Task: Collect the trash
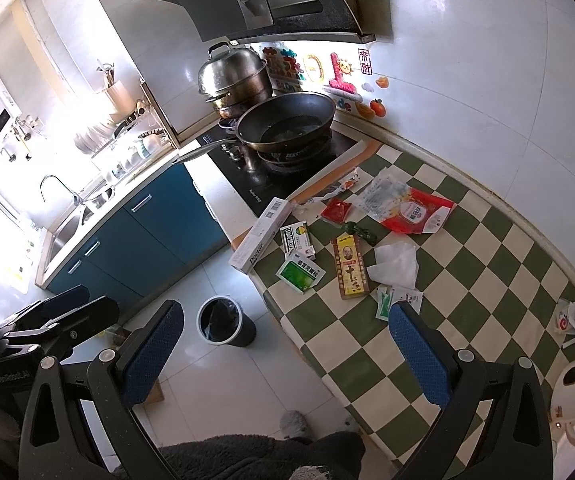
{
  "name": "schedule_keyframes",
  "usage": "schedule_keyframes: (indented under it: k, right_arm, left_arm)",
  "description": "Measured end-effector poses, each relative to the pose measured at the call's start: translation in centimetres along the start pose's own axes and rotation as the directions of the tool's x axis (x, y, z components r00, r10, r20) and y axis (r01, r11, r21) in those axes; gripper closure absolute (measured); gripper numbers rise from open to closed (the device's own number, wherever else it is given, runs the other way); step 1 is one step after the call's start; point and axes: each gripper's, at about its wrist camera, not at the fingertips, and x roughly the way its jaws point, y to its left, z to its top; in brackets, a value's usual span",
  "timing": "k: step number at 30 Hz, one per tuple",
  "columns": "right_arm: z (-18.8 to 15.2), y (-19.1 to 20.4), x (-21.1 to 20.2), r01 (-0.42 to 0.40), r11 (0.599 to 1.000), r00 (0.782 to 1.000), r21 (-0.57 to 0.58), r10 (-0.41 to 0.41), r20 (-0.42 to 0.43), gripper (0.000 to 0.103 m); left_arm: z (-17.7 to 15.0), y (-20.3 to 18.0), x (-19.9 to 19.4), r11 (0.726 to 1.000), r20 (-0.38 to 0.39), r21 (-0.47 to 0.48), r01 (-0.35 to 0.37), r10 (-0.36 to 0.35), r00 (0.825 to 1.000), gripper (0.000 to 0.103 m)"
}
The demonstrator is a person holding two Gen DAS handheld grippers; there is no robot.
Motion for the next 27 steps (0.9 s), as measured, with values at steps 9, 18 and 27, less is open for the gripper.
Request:
schedule_keyframes:
  k: [9,18,27]
  right_arm:
    - [-0.03,-0.05,-0.01,-0.001,1.000,1.000,0.000,0.001,-0.002,0.000]
    - [0.02,0.01,0.00,-0.001,1.000,1.000,0.001,0.001,-0.002,0.000]
    - [0.06,0.09,-0.01,-0.002,1.000,1.000,0.004,0.002,-0.001,0.000]
  left_arm:
    - [0.55,-0.41,0.06,1.000,0.001,-0.004,0.009,-0.009,1.000,0.000]
    - [0.69,-0.33,-0.21,1.000,0.006,-0.007,0.023,-0.023,1.000,0.000]
    - [0.61,-0.35,-0.26,0.999,0.013,-0.011,0.036,-0.036,0.999,0.000]
